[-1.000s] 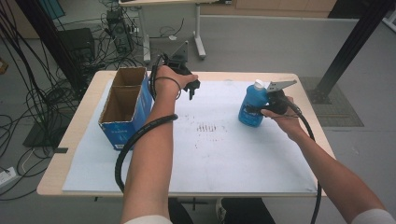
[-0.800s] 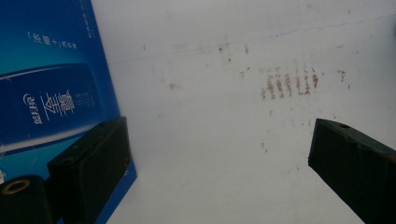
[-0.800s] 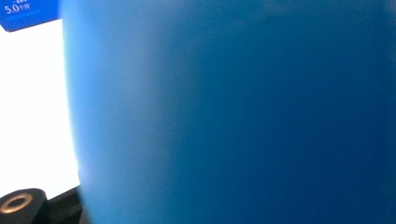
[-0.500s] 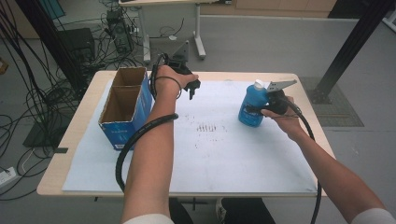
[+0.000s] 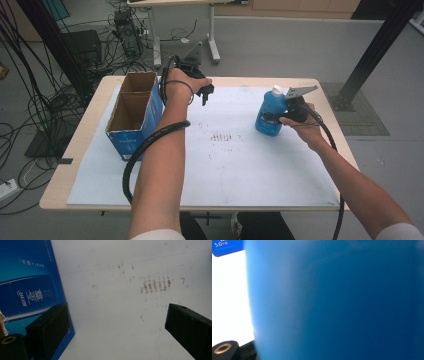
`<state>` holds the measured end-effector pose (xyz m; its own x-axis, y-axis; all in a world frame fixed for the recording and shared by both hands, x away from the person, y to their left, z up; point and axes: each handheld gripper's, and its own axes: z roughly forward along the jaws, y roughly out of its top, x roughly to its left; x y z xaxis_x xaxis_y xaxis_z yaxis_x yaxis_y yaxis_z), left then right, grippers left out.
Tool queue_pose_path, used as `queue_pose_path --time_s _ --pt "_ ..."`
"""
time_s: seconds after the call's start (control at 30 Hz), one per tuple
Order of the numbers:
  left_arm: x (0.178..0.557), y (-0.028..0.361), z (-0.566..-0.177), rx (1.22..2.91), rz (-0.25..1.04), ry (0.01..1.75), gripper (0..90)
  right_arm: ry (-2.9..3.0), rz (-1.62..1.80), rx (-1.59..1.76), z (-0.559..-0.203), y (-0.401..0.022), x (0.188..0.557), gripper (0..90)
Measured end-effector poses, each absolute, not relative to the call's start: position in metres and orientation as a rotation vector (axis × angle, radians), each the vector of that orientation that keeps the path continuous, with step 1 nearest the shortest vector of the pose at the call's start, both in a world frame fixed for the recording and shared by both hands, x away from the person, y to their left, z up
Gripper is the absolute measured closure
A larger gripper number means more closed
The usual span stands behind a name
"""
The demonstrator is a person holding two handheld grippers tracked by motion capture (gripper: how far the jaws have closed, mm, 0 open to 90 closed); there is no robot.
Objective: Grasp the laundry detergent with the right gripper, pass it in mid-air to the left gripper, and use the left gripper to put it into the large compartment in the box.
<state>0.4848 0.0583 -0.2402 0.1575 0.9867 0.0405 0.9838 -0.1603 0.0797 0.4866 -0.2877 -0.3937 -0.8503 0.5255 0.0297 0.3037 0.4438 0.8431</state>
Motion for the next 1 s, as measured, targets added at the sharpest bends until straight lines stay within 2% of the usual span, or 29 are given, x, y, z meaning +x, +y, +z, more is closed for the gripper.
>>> queue_pose_path --time_s 0.63,1.0 --pt "0.483 0.062 -0.239 2.388 0.098 1.972 6.4 2.456 1.34 0.756 -0.392 -0.286 0.485 45.0" --pt "0.48 0.057 -0.22 2.46 0.126 1.859 6.2 2.446 1.302 0.8 -0.366 -0.289 0.476 45.0"
